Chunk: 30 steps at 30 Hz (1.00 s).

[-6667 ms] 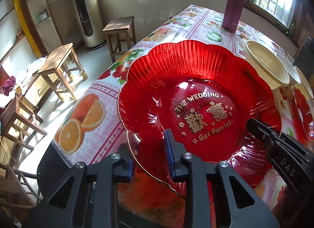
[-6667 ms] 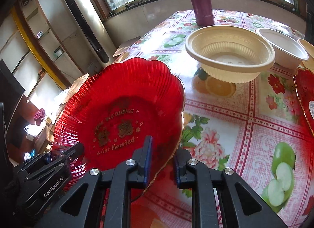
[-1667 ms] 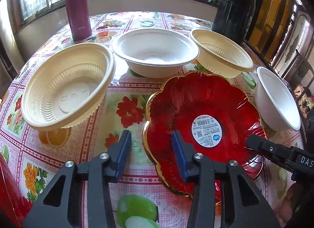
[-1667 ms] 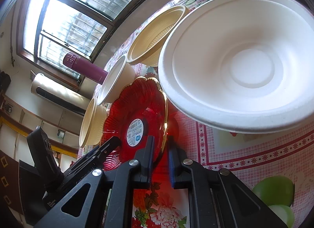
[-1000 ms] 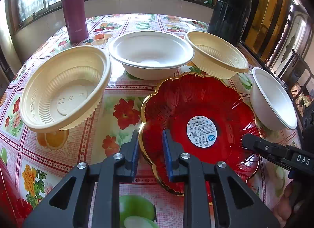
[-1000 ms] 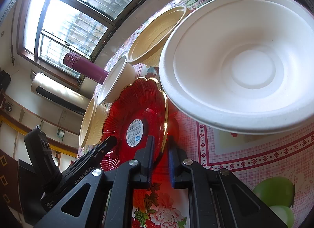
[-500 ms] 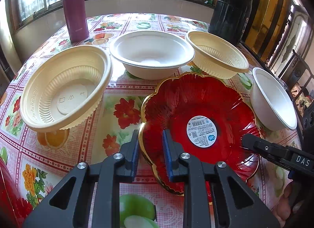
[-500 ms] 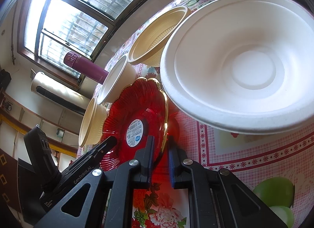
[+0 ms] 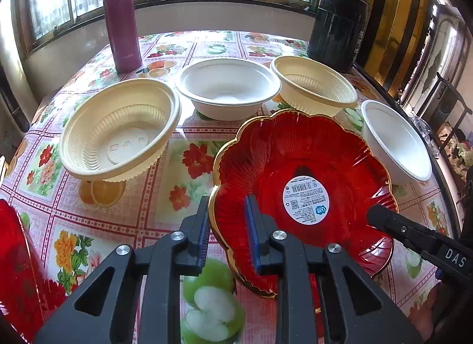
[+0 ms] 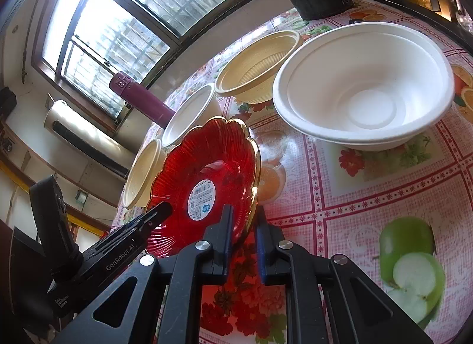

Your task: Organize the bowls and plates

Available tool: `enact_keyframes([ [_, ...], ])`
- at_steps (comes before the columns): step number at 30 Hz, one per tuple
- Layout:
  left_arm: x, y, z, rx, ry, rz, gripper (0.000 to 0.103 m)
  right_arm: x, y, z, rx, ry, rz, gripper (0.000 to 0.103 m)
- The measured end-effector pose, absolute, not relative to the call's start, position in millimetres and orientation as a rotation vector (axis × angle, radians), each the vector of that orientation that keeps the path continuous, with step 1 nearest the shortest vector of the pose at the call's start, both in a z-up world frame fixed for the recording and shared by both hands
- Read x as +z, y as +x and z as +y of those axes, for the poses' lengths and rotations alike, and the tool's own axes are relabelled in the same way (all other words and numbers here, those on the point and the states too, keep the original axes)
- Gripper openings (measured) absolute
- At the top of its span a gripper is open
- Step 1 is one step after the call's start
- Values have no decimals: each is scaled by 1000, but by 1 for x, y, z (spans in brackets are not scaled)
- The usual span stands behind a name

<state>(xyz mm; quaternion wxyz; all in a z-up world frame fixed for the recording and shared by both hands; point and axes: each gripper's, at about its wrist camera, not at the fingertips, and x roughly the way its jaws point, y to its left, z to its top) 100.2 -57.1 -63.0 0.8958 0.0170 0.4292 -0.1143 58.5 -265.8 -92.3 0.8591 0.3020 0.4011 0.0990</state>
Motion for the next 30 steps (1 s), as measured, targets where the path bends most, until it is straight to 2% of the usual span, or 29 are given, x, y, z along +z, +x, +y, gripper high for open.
enact_keyframes([
  [30, 4, 4, 17, -171, -30, 757, 20, -32, -16, -197, 330, 535, 718, 16],
])
